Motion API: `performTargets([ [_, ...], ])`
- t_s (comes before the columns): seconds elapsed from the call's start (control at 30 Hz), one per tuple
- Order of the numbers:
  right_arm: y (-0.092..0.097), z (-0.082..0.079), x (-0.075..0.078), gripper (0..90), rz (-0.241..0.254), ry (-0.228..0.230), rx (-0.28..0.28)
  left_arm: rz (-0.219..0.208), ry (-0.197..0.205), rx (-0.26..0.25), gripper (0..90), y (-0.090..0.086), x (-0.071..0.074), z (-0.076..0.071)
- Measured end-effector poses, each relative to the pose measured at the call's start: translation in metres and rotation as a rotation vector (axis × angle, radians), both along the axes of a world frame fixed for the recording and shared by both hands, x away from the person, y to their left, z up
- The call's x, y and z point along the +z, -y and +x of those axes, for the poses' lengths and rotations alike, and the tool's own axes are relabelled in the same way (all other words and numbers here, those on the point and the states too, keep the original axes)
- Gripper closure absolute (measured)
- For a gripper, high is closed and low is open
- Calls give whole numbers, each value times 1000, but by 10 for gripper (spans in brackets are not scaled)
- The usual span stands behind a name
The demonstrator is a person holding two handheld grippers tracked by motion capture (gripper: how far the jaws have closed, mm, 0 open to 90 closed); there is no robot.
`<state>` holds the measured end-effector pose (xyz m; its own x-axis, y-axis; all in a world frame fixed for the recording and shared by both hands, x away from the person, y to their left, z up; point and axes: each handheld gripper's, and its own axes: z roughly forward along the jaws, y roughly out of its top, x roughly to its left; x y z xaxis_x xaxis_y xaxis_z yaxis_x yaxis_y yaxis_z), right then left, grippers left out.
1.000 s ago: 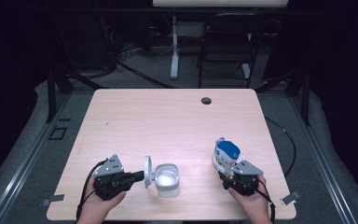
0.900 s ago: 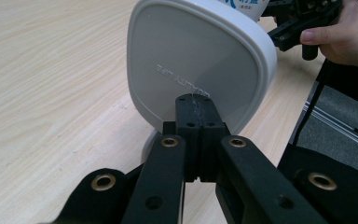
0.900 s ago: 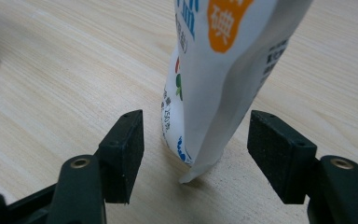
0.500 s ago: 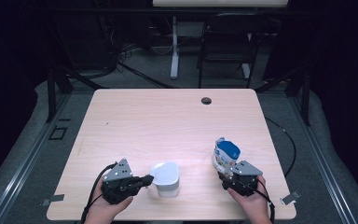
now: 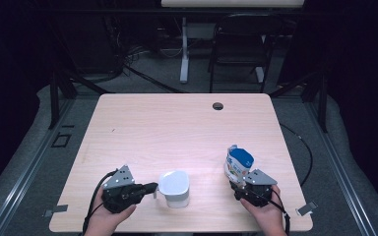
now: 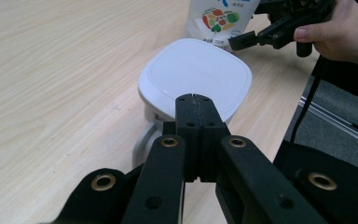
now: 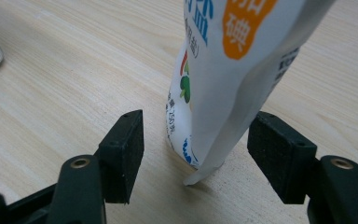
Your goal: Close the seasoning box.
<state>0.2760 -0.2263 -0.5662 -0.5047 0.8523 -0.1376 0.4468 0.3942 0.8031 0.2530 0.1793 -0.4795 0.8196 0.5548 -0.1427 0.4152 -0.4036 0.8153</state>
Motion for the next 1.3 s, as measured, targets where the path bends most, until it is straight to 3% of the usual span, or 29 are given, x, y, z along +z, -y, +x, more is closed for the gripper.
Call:
performTargets([
  [0.5,0,-1,1,361,6,0,5,-38,-15,116,900,-38,-3,15],
  [1.0,-1,-1,0,360,8,-5,4,-28,-76,295,900,-83,-32,37],
  [1.3,-1,-1,0,360,15,-4,7,17,-115,402,900,-101,-55,46],
])
